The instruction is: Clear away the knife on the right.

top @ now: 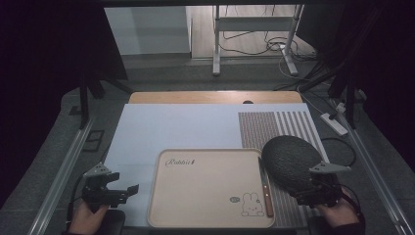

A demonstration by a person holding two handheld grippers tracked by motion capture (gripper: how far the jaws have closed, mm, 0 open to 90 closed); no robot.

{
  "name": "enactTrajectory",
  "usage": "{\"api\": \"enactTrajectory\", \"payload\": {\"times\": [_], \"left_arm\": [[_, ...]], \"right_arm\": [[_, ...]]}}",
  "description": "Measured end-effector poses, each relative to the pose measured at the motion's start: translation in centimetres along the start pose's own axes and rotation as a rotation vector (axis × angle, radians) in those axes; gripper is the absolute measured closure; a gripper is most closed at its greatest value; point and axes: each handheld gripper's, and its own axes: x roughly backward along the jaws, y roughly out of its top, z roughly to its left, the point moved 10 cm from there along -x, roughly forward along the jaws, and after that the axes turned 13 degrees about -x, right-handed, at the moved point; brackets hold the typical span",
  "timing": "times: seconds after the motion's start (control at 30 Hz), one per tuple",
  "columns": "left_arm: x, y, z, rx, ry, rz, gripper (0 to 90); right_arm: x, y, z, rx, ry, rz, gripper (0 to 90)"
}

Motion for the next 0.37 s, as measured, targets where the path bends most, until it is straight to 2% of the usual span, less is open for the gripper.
{"api": "enactTrajectory", "payload": {"times": [0.37], "left_arm": [[0.0, -0.01, 0.03, 0.003, -0.003, 0.0, 4.4]], "right_arm": [[0.75, -0.24, -0.47, -0.034, 0.0, -0.022, 0.0]]}}
